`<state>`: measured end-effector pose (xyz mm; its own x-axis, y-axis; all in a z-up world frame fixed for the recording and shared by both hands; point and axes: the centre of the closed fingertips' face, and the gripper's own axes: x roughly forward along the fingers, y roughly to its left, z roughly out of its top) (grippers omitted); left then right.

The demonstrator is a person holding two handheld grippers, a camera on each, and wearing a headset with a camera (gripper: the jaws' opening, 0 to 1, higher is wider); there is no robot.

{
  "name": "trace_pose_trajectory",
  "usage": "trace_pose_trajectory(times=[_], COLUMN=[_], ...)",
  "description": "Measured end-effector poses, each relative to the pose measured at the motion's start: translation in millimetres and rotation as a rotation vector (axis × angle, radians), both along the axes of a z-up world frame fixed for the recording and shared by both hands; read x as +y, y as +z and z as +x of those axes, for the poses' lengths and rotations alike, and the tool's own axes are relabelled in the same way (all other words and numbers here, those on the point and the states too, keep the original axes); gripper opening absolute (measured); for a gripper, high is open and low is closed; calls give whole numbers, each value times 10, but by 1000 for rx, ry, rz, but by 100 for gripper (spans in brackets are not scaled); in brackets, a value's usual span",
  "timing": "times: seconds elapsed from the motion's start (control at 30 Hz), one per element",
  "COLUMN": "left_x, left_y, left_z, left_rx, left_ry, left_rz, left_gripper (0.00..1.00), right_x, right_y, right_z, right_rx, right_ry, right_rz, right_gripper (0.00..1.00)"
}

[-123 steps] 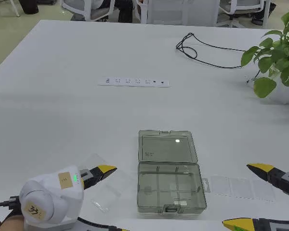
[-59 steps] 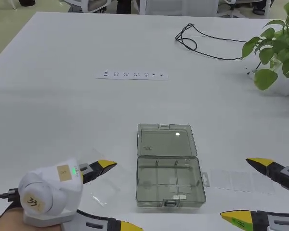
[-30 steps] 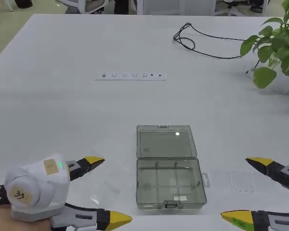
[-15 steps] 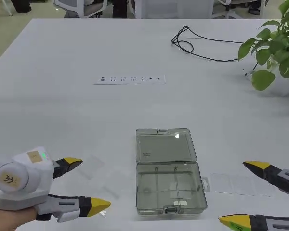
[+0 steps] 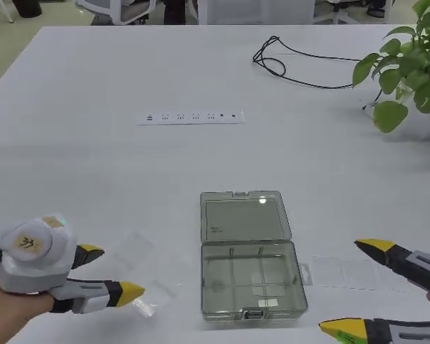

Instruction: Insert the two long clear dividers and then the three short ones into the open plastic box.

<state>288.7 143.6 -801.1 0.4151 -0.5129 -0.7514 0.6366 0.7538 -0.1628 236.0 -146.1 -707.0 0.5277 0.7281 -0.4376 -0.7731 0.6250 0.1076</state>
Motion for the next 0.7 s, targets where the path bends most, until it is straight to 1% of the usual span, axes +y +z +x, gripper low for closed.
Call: trace_pose_trajectory(times=[0.03,0.1,0.2,0.27,0.37,0.4,0.47,0.53,0.6,0.7], left_x=[8,47,85,97,113,130,144,154,157,168], left_y=[-19,-73,-153,-176,-225,-251,-285,-294,-319,-366], left_z=[10,26,44,64,75,77,102,124,121,110], left_rx=[1,19,45,49,66,75,76,78,89,92], left_ry=[-2,10,23,30,38,38,36,41,40,14], left_rz=[9,38,64,74,89,104,120,125,135,172], left_gripper=[62,60,58,56,55,55,54,54,53,52], right_x=[-2,-7,-17,-27,-35,-35,-32,-37,-44,-48], right_y=[-6,-10,-16,-23,-30,-32,-31,-32,-29,-34], right_z=[0,2,2,3,5,4,4,7,15,20], right_rx=[2,1,3,5,8,8,9,10,9,10], right_ry=[-1,-2,-6,-10,-16,-16,-17,-20,-25,-28], right_rz=[0,1,2,3,3,3,5,7,10,9], right_gripper=[87,87,87,87,87,87,87,87,86,86])
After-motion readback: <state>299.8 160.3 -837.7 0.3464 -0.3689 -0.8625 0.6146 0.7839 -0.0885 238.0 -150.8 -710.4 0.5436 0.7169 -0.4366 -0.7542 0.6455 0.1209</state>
